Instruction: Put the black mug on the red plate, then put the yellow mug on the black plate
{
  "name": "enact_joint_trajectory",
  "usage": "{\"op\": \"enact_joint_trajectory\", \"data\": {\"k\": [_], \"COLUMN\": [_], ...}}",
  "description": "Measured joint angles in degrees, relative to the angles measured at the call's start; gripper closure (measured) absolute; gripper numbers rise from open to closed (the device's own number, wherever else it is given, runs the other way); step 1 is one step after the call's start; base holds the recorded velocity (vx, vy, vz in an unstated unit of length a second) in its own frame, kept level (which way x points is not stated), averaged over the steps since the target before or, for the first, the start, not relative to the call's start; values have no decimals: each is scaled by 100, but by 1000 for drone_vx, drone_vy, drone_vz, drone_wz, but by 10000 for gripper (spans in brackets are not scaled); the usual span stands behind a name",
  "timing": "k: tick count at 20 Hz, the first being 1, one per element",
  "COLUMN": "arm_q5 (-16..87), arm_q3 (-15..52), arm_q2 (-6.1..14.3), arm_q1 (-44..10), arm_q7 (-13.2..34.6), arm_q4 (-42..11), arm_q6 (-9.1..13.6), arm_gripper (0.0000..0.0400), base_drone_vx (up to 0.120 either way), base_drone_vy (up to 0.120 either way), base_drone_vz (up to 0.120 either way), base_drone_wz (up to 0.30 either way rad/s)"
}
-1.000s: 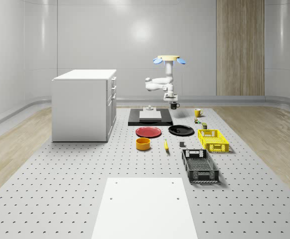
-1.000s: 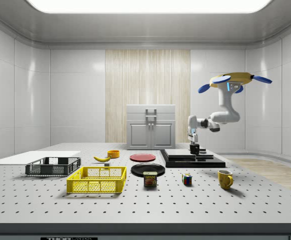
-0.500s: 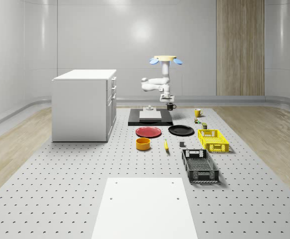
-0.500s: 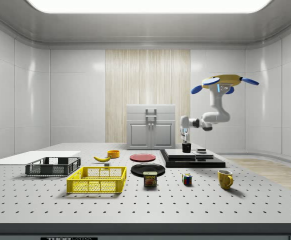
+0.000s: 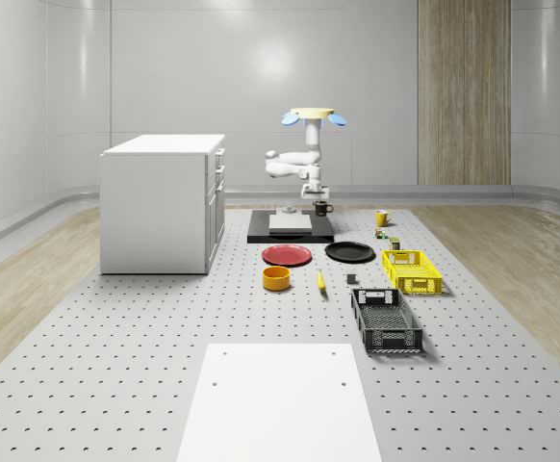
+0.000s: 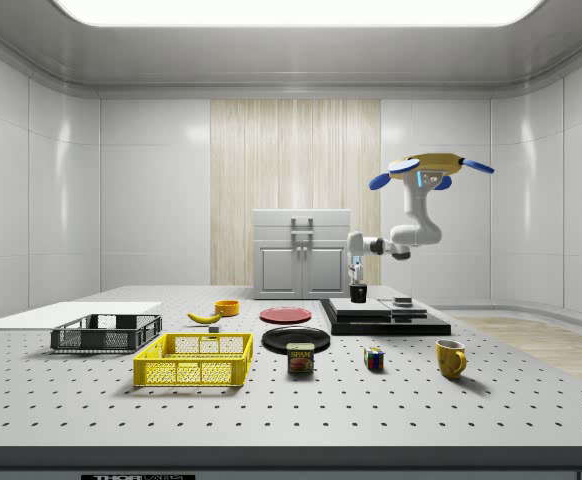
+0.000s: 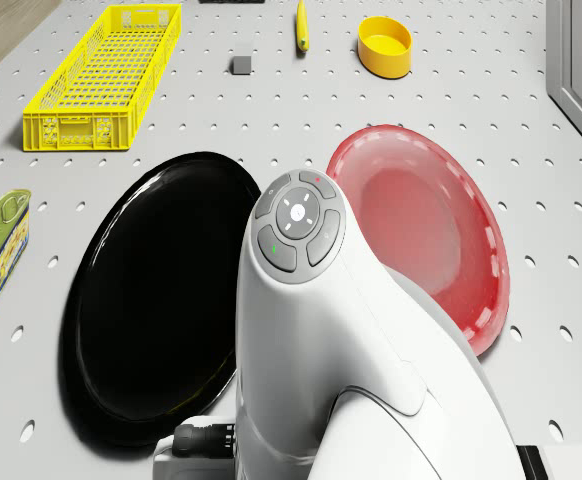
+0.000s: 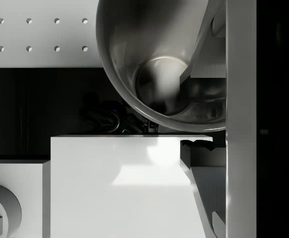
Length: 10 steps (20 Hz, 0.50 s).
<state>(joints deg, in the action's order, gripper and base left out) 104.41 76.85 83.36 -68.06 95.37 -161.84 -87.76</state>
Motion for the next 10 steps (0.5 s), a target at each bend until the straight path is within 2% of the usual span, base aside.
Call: {"op": "enact_joint_trajectory", "data": {"k": [10], "arm_q5": [-47], "arm_q3": [14], "arm_q2": [110], "arm_q1": [-27], "arm_q7": [22], "arm_q4": [5], "arm_q6": [-102], "arm_gripper": [290], "base_drone_vx": [120], "base_drone_vy": [-120], "base_drone_vz": [0], "base_drone_wz": [0]}}
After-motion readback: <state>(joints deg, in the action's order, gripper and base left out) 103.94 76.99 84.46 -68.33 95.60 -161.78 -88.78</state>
